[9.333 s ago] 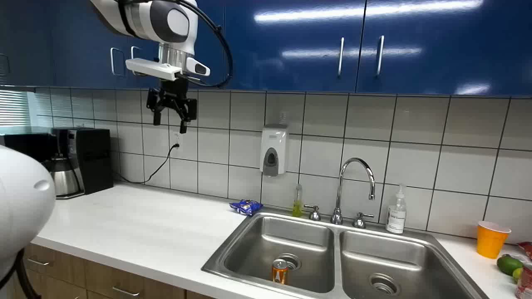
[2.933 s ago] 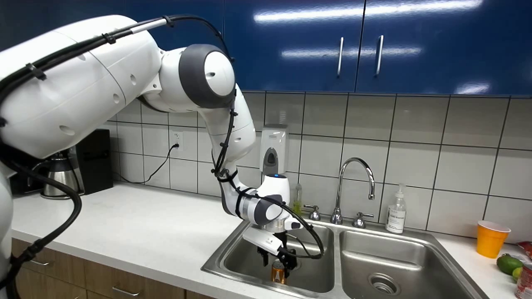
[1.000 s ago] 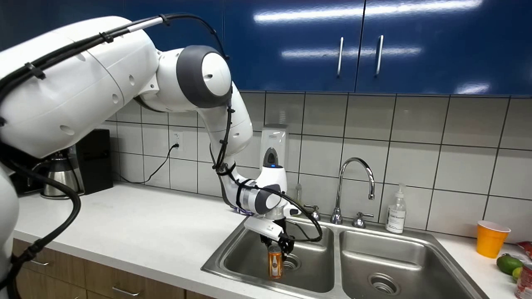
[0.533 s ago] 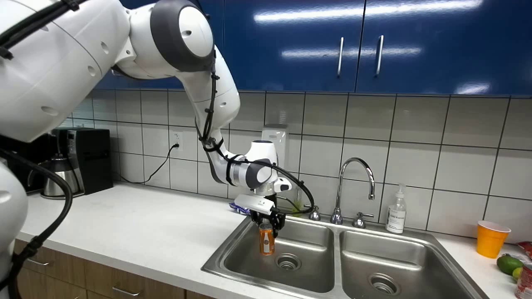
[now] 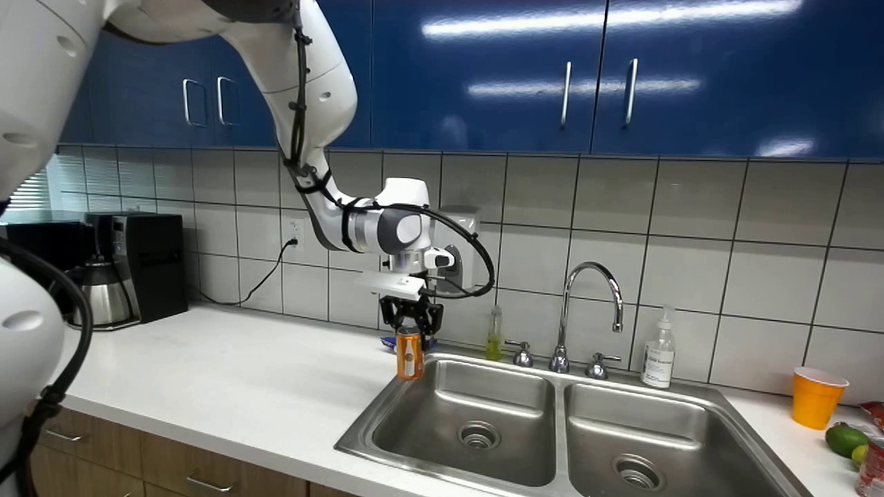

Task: Remove the can from the sink

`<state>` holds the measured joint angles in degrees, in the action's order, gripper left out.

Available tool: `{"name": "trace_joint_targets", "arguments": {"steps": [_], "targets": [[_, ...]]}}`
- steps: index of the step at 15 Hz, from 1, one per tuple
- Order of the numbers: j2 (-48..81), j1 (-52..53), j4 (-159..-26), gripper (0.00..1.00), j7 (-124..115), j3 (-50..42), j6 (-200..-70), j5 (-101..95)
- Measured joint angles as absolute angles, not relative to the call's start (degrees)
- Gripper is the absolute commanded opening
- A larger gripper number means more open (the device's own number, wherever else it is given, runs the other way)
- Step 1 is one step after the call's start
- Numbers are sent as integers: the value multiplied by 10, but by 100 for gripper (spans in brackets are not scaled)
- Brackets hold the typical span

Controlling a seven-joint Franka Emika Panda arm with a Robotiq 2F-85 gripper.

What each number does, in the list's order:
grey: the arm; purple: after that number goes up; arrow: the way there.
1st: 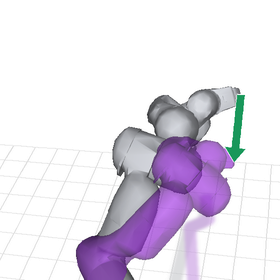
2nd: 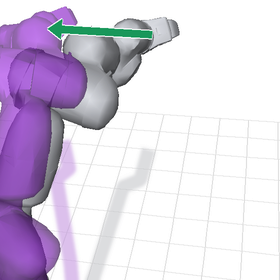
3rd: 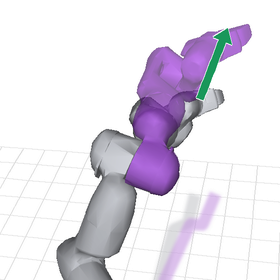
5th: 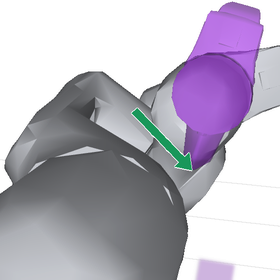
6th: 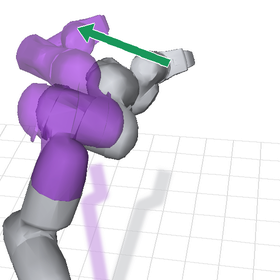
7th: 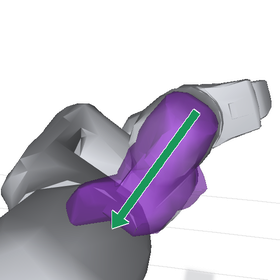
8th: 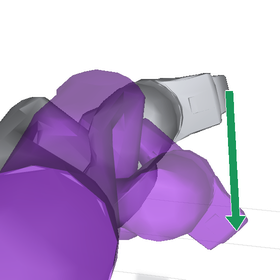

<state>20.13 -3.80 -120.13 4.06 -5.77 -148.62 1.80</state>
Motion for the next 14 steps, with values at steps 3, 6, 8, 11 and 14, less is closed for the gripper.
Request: {"name": "trace_joint_targets", "arguments": {"steps": [3, 6, 8, 11, 14], "targets": [[167, -23, -1220, 38, 41, -40, -1468, 15], [157, -3, -1232, 38, 41, -19, -1464, 10], [157, 11, -1238, 38, 41, -5, -1464, 6], [159, 29, -1247, 38, 41, 13, -1464, 4], [168, 40, -1250, 38, 41, 26, -1465, 4]]}}
